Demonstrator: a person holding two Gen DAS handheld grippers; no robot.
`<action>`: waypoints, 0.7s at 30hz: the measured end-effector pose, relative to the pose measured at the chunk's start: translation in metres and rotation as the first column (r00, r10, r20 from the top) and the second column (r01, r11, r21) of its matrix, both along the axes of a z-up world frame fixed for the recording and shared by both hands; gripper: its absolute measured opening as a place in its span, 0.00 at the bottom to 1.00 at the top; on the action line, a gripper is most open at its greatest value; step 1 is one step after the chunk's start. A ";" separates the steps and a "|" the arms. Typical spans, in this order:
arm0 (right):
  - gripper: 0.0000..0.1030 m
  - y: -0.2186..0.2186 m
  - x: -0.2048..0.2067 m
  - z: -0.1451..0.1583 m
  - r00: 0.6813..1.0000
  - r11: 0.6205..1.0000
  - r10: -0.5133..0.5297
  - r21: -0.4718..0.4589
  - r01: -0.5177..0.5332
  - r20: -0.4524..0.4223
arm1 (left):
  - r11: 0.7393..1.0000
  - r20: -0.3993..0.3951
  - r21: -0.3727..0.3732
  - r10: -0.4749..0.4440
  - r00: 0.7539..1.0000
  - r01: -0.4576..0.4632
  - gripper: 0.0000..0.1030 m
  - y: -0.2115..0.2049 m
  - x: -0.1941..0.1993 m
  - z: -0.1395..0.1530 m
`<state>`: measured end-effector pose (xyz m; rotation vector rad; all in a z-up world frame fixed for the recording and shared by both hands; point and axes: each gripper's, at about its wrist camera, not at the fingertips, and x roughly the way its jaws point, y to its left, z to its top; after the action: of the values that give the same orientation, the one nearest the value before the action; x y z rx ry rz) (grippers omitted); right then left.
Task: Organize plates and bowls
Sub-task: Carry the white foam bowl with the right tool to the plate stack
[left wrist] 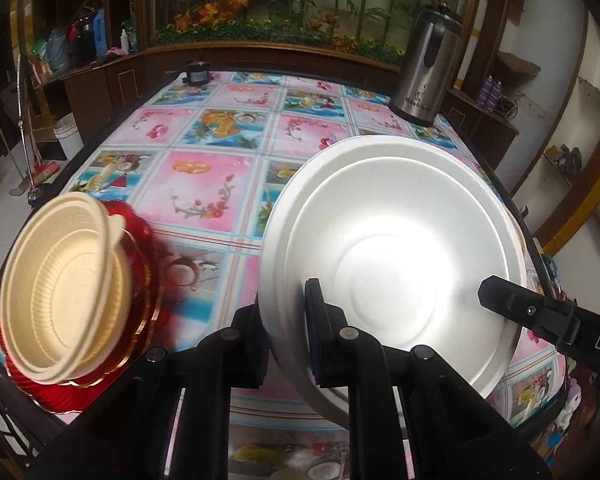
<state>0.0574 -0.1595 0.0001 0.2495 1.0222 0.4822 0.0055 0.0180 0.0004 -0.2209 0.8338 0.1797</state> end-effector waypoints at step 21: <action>0.07 0.130 -0.025 0.035 0.963 0.964 0.254 0.054 -0.260 0.092 | 0.962 0.092 -0.003 0.272 0.958 -0.273 0.13 0.117 -0.066 0.028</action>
<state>0.0329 -0.0298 0.0350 0.1532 0.9609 0.7573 -0.0608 0.1348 0.0283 -0.3329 0.7091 0.4292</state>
